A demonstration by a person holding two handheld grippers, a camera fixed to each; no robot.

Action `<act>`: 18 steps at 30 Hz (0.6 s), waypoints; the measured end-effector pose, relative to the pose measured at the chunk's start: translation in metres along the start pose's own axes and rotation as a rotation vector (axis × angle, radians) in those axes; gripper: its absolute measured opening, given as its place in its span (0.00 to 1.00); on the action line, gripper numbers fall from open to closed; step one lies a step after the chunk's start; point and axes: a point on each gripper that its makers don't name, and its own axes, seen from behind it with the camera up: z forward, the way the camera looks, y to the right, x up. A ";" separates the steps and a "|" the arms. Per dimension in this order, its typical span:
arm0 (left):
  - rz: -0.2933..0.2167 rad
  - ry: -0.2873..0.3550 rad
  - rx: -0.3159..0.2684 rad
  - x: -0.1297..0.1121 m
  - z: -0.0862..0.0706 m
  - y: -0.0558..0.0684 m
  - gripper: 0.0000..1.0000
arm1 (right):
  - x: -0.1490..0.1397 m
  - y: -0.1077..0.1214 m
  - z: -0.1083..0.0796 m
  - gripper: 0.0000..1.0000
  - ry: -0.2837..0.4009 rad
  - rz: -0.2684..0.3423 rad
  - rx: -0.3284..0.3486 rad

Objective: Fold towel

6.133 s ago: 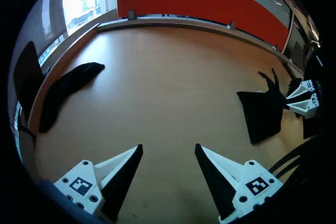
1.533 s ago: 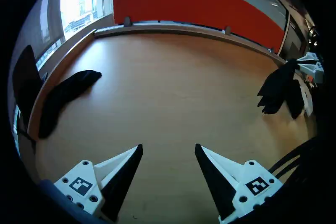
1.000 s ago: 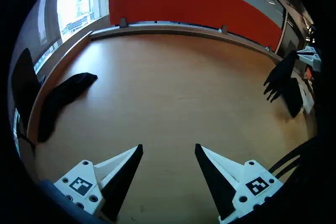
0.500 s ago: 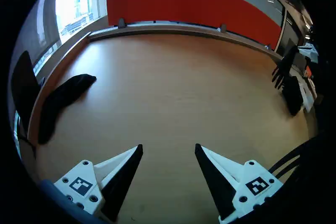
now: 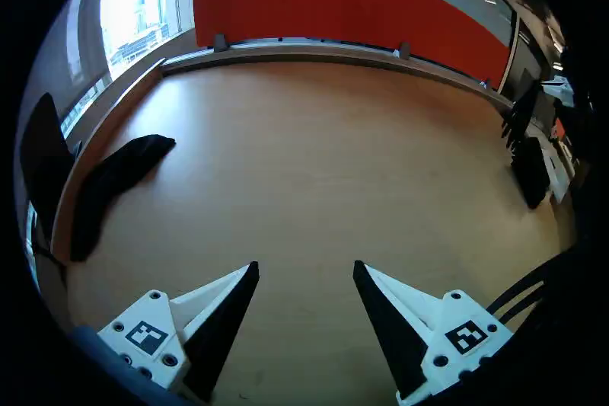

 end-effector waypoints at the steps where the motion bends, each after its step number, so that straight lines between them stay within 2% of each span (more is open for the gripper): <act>1: 0.000 0.000 0.000 0.000 0.000 0.000 0.92 | -0.001 0.005 -0.001 0.04 -0.002 0.003 -0.005; 9: 0.002 -0.003 0.005 -0.002 -0.002 -0.001 0.92 | -0.009 0.042 -0.005 0.04 -0.019 0.029 -0.050; 18: 0.009 -0.004 0.010 0.000 -0.003 0.000 0.92 | -0.019 0.068 -0.006 0.04 -0.043 0.038 -0.079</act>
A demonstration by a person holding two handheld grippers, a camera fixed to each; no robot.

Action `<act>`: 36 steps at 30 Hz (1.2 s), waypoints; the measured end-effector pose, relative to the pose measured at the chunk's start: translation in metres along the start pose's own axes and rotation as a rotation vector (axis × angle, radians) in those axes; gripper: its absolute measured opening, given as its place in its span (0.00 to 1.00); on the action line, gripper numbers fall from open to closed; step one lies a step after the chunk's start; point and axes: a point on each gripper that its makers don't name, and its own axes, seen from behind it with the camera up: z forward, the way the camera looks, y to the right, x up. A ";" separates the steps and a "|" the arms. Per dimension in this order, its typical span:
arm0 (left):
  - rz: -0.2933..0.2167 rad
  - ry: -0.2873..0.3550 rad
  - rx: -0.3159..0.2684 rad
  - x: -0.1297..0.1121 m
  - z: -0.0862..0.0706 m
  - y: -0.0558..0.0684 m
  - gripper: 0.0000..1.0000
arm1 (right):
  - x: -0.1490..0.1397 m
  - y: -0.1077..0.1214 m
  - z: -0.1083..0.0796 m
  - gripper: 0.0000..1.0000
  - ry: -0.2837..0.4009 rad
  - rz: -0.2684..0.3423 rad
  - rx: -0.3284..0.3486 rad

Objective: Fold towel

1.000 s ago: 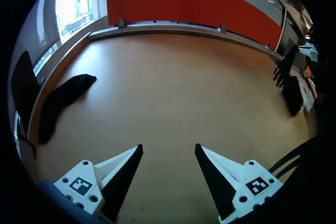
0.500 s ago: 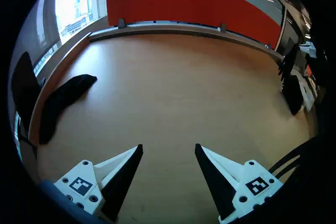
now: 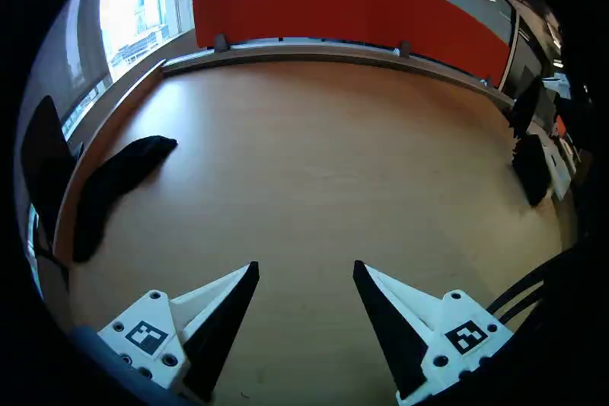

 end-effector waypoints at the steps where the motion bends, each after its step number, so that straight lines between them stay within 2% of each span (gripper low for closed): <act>1: 0.000 0.000 0.000 0.000 0.000 0.000 0.92 | -0.001 0.002 0.001 0.04 -0.003 -0.001 -0.002; 18: 0.012 -0.004 0.003 0.005 0.001 0.005 0.92 | -0.018 0.048 0.002 0.04 -0.051 0.015 -0.044; 29: 0.015 -0.003 -0.001 0.009 0.003 0.009 0.92 | -0.035 0.058 -0.006 0.04 -0.074 0.023 -0.050; 36: 0.023 -0.004 -0.006 0.009 0.003 0.011 0.92 | -0.054 0.059 -0.018 0.04 -0.094 0.034 -0.052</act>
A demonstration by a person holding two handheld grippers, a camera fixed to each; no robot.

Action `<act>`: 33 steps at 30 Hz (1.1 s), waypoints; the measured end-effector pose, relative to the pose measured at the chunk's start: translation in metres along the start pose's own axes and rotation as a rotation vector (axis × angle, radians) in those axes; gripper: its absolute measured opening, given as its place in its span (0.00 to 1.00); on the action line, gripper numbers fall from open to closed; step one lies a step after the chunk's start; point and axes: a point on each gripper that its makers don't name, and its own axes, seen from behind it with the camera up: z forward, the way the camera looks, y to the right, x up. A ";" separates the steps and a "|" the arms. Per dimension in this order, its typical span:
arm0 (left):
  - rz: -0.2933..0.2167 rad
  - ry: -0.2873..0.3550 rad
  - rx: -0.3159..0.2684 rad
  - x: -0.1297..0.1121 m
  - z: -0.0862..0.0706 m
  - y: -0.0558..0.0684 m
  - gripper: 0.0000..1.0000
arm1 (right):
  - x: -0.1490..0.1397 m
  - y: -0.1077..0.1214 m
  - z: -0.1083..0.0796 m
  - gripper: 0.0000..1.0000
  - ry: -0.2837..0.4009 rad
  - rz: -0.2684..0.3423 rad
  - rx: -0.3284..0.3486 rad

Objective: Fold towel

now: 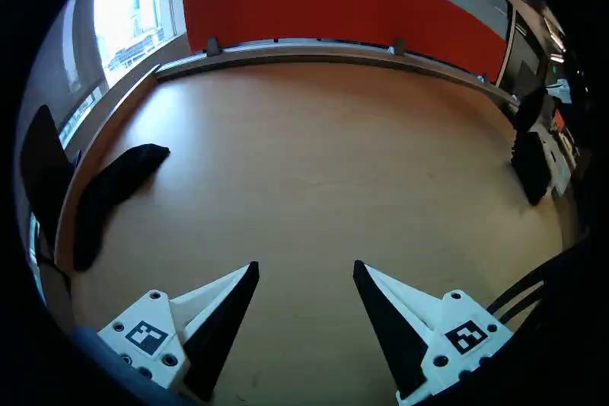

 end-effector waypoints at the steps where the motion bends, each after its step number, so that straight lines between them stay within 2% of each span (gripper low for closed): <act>1: 0.001 0.000 -0.001 0.000 0.000 0.001 0.92 | -0.004 0.001 -0.002 0.04 -0.005 0.001 0.000; 17: 0.011 -0.002 -0.017 -0.003 -0.002 0.004 0.92 | -0.078 0.012 -0.029 0.04 -0.092 0.055 -0.017; 27: 0.010 0.000 -0.018 -0.003 -0.003 0.005 0.92 | -0.118 -0.005 -0.037 0.04 -0.145 0.084 -0.014; 33: 0.010 0.001 -0.015 -0.004 -0.004 0.003 0.92 | -0.150 -0.013 -0.038 0.04 -0.190 0.126 -0.022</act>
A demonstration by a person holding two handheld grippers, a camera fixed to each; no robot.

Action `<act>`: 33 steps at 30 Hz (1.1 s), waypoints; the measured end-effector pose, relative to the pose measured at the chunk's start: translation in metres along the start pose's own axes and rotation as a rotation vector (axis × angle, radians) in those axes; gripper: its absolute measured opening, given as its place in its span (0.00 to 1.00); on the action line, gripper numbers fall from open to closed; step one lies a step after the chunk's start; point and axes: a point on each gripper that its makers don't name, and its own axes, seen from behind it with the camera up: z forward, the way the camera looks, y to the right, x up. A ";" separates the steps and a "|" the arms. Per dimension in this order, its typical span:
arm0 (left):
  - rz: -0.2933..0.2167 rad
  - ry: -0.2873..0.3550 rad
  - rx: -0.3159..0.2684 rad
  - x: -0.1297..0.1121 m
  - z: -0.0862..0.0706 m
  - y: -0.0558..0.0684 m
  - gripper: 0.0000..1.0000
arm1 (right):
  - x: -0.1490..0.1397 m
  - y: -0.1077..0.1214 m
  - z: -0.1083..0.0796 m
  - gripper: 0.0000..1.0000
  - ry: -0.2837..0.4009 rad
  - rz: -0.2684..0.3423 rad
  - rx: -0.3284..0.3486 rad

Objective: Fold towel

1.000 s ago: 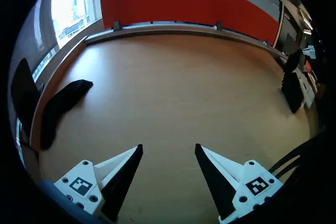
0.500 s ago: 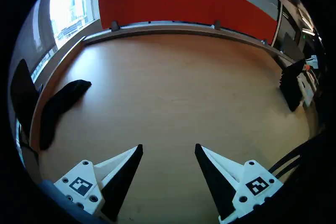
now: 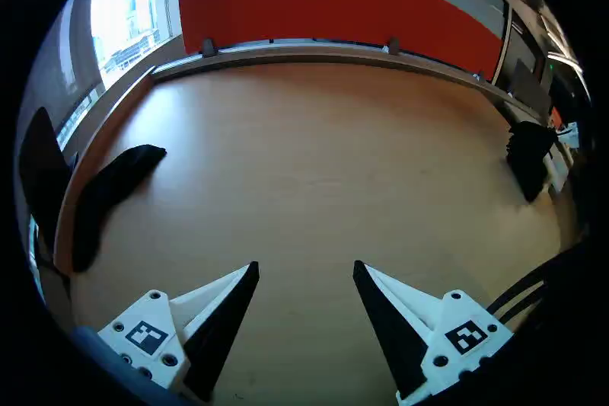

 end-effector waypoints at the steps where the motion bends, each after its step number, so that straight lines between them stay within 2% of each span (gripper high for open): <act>1: 0.001 0.000 0.001 0.000 0.000 0.000 0.92 | -0.005 0.000 0.001 0.04 -0.008 0.009 -0.001; 9: 0.003 -0.002 0.006 -0.001 -0.001 -0.002 0.92 | -0.037 0.000 0.009 0.04 -0.059 0.066 -0.010; 21: 0.000 -0.003 0.010 -0.003 -0.002 -0.003 0.92 | -0.058 0.001 0.018 0.04 -0.112 0.092 -0.018; 33: 0.002 -0.005 0.017 -0.002 -0.003 -0.005 0.92 | -0.075 0.008 0.027 0.04 -0.151 0.144 -0.041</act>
